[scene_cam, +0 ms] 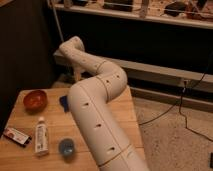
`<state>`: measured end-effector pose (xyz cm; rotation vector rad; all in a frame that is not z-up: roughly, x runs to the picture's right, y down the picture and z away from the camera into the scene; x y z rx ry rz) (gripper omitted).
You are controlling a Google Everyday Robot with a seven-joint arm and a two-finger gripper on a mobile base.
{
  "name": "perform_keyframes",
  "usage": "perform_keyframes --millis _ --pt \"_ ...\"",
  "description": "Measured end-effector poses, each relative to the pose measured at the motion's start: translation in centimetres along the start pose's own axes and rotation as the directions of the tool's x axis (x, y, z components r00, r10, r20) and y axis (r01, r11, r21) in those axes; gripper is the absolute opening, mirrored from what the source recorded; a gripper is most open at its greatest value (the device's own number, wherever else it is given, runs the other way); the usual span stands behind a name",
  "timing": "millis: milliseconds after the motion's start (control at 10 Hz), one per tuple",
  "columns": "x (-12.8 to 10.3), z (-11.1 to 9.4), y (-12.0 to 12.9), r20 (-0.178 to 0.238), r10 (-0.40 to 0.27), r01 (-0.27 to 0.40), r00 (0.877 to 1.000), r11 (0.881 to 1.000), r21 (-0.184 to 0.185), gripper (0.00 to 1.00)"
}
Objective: Drag the pepper across the table
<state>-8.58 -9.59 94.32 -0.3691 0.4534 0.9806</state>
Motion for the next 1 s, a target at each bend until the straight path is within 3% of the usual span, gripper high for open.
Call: perform_keyframes --millis 100,300,500,1000 --pt "1.1 -0.4 -1.7 0.001 0.025 -0.025 1.000 1.000 0.014 0.80" --pt "2.9 -1.2 -3.4 0.001 0.065 -0.065 0.998 0.998 0.007 0.80" --pt "5.2 -1.8 -4.3 -0.012 0.100 -0.101 0.995 0.993 -0.060 0.80" --pt "5.0 -1.8 -3.7 -0.010 0.097 -0.098 0.995 0.993 -0.070 0.80"
